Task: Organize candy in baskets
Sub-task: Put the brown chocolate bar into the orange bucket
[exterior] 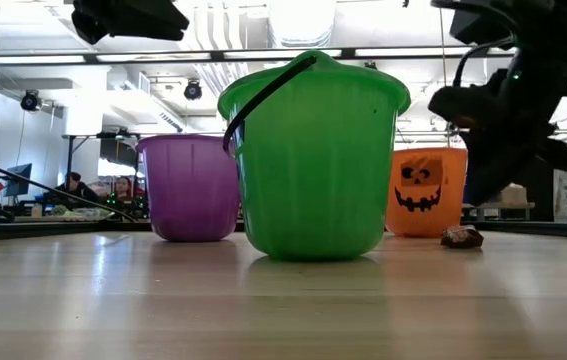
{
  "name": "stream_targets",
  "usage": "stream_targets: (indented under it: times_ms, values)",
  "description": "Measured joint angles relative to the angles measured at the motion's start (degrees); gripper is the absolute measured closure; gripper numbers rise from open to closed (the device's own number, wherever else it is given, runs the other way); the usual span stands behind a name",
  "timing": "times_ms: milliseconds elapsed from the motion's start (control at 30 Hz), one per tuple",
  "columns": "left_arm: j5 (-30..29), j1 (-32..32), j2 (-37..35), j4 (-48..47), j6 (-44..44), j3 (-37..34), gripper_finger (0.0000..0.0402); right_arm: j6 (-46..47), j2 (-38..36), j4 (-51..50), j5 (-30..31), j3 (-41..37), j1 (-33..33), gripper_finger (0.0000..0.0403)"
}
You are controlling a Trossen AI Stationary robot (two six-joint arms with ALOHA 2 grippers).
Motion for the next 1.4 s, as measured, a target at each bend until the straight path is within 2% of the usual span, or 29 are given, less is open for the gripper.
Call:
stream_targets:
  times_ms: [167,533,800,967,1133,1233,1400]
  values:
    - [0.03,-0.01,0.0,-0.67,-0.27,0.0,0.0285,0.85,1.91,-4.38,0.26,1.82,0.02,0.0311]
    - [0.02,-0.01,0.0,-0.71,1.08,0.0,0.0285,7.7,6.54,-2.42,4.62,1.54,0.0,0.0148]
    - [0.02,-0.01,-0.02,-1.84,1.18,0.0,0.0285,10.52,10.97,1.75,5.29,1.49,0.0,0.0089]
    - [0.02,-0.01,0.0,-2.22,1.2,0.0,0.0285,10.6,12.77,4.54,5.33,1.49,-0.38,0.0086]
    - [0.02,-0.01,0.0,-2.46,1.18,0.0,0.0285,11.88,14.6,4.23,5.26,1.49,-0.37,0.0113]
    - [0.02,0.0,0.0,-2.45,1.08,0.0,0.0285,11.87,14.98,3.9,4.89,1.49,-0.48,0.0149]
    - [0.02,-0.01,0.0,-2.43,0.03,0.0,0.0285,11.28,14.22,3.32,4.21,1.49,-0.48,0.0236]
